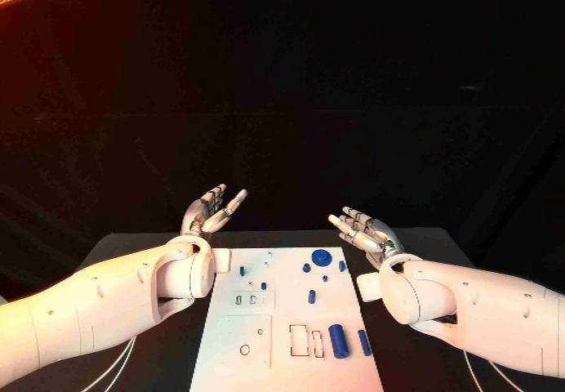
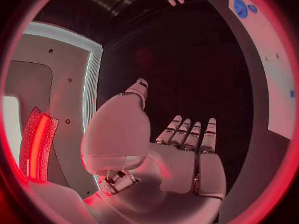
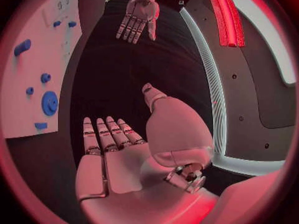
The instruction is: Assemble the parts on the task board
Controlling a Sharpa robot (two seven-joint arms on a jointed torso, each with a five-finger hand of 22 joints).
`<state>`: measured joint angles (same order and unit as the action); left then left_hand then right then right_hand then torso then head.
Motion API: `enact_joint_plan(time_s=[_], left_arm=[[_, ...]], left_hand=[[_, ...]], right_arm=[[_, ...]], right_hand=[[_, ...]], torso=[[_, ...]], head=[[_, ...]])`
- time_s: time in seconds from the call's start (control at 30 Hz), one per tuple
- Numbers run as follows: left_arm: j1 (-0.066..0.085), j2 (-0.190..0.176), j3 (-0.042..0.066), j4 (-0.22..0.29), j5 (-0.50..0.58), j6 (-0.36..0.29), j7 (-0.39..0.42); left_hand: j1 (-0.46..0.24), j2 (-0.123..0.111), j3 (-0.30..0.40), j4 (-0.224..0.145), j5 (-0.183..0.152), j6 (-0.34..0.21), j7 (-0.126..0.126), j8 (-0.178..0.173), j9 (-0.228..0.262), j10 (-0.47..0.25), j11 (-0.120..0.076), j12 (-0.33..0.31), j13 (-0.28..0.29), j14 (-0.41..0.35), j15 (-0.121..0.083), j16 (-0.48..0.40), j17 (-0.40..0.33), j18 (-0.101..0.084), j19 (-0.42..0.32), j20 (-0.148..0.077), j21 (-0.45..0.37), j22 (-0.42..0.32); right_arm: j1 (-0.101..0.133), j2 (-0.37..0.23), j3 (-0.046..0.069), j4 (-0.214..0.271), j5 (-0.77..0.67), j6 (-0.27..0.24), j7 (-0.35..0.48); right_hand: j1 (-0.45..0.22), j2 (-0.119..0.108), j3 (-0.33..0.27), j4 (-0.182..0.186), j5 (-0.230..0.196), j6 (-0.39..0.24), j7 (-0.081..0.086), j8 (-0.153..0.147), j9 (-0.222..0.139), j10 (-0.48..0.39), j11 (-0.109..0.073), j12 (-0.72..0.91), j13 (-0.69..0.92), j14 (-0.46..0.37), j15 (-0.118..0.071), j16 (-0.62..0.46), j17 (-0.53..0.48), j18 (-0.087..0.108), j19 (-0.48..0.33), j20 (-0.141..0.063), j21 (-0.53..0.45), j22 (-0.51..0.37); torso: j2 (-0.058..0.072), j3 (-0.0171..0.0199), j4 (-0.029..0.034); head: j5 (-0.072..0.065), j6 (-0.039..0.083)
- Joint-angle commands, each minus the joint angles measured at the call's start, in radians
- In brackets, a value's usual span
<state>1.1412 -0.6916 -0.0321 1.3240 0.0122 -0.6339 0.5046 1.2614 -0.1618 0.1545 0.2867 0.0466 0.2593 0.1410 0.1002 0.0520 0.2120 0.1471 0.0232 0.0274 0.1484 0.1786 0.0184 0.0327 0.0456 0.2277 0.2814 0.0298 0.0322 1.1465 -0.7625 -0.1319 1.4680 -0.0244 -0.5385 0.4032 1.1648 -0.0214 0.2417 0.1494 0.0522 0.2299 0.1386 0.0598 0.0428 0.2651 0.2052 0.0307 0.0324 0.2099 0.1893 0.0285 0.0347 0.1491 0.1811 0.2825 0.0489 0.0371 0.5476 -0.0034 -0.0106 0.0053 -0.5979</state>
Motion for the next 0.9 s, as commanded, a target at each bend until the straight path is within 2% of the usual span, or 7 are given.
enact_joint_plan(time_s=[0.03,0.1,0.13,0.27,0.3,0.47,0.9], left_arm=[[0.002,0.003,0.0,-0.003,0.005,0.07,0.019],[0.002,0.003,0.0,-0.003,0.005,0.07,0.019],[0.002,0.003,0.0,-0.003,0.005,0.07,0.019],[0.002,0.003,0.0,-0.003,0.005,0.07,0.019],[0.008,-0.103,0.005,0.105,-0.003,0.086,0.028],[0.016,-0.142,0.009,0.16,-0.021,0.099,0.028],[0.029,-0.224,0.013,0.288,-0.043,0.129,0.009]], left_hand=[[0.03,0.0,-0.004,0.011,0.006,0.013,0.048,0.007,0.003,0.012,0.002,0.005,0.002,0.005,0.012,0.006,0.003,0.018,0.001,0.012,0.004,0.002],[0.037,0.01,-0.002,0.01,0.005,0.025,0.052,0.01,0.005,0.037,0.007,0.01,0.005,0.025,0.025,0.011,0.007,0.018,0.006,0.013,0.006,0.003],[0.041,0.017,0.003,0.01,0.005,0.039,0.06,0.015,0.008,0.056,0.016,0.013,0.007,0.034,0.028,0.014,0.009,0.017,0.011,0.013,0.007,0.003],[0.061,0.051,0.036,0.005,0.004,0.171,0.081,0.065,0.038,0.247,0.053,0.039,0.021,0.242,0.052,0.071,0.051,0.037,0.21,0.01,0.061,0.032],[0.067,0.06,0.043,0.003,0.004,0.238,0.094,0.091,0.052,0.352,0.073,0.054,0.028,0.309,0.06,0.089,0.062,0.058,0.304,0.009,0.086,0.042],[0.099,0.064,0.056,-0.006,0.004,0.396,0.093,0.147,0.085,0.602,0.08,0.079,0.039,0.609,0.021,0.179,0.12,0.119,0.514,0.008,0.163,0.067],[0.13,0.058,0.066,-0.012,0.004,0.498,0.097,0.169,0.101,0.69,0.065,0.064,0.038,0.686,0.0,0.196,0.145,0.139,0.614,0.0,0.2,0.069]], right_arm=[[0.011,0.004,-0.011,-0.013,-0.051,0.183,-0.064],[0.018,0.005,-0.021,-0.021,-0.056,0.21,-0.074],[0.021,0.006,-0.024,-0.023,-0.058,0.22,-0.078],[0.025,0.007,-0.03,-0.028,-0.061,0.237,-0.085],[0.068,-0.015,-0.017,-0.07,-0.558,0.117,-0.113],[0.094,-0.015,-0.014,-0.079,-0.744,0.086,-0.147],[0.155,0.0,-0.01,-0.084,-1.178,0.111,-0.315]], right_hand=[[0.14,-0.015,0.029,-0.062,0.006,0.112,0.103,0.039,0.024,0.163,0.002,0.02,0.013,0.169,0.001,0.041,0.028,0.021,0.123,0.01,0.055,0.024],[0.197,-0.046,0.032,-0.104,0.007,0.198,0.109,0.067,0.042,0.324,0.051,0.043,0.023,0.313,0.048,0.078,0.05,-0.019,0.311,0.011,0.133,0.058],[0.216,-0.055,0.035,-0.118,0.007,0.249,0.088,0.083,0.052,0.453,0.052,0.064,0.031,0.484,0.037,0.131,0.078,-0.012,0.446,0.007,0.191,0.081],[0.253,-0.074,0.044,-0.144,0.007,0.484,0.108,0.16,0.096,0.632,0.005,0.078,0.033,0.646,-0.008,0.19,0.105,0.029,0.542,0.004,0.226,0.082],[0.258,-0.077,0.049,-0.148,0.008,0.541,0.104,0.176,0.106,0.661,-0.004,0.08,0.033,0.686,-0.02,0.205,0.114,0.034,0.572,-0.001,0.237,0.084],[0.271,-0.1,0.098,-0.16,0.008,0.615,0.08,0.178,0.106,0.753,-0.036,0.061,0.032,0.843,-0.068,0.253,0.163,0.036,0.701,-0.048,0.295,0.098],[0.239,-0.175,0.177,-0.154,0.007,0.71,0.041,0.142,0.099,0.877,-0.092,0.033,0.036,1.151,-0.163,0.426,0.392,0.032,0.874,-0.154,0.584,0.27]], torso=[[0.0,-0.0002,-0.0002],[0.0,-0.0002,-0.0002],[0.0,-0.0002,-0.0002],[0.0,-0.0002,-0.0002],[0.05,0.0148,-0.007],[0.071,0.0225,-0.0049],[0.121,0.0339,0.0251]], head=[[0.0,0.0],[0.0,0.0],[0.0,0.0],[0.0,0.0],[-0.002,-0.02],[-0.006,-0.021],[-0.02,-0.018]])
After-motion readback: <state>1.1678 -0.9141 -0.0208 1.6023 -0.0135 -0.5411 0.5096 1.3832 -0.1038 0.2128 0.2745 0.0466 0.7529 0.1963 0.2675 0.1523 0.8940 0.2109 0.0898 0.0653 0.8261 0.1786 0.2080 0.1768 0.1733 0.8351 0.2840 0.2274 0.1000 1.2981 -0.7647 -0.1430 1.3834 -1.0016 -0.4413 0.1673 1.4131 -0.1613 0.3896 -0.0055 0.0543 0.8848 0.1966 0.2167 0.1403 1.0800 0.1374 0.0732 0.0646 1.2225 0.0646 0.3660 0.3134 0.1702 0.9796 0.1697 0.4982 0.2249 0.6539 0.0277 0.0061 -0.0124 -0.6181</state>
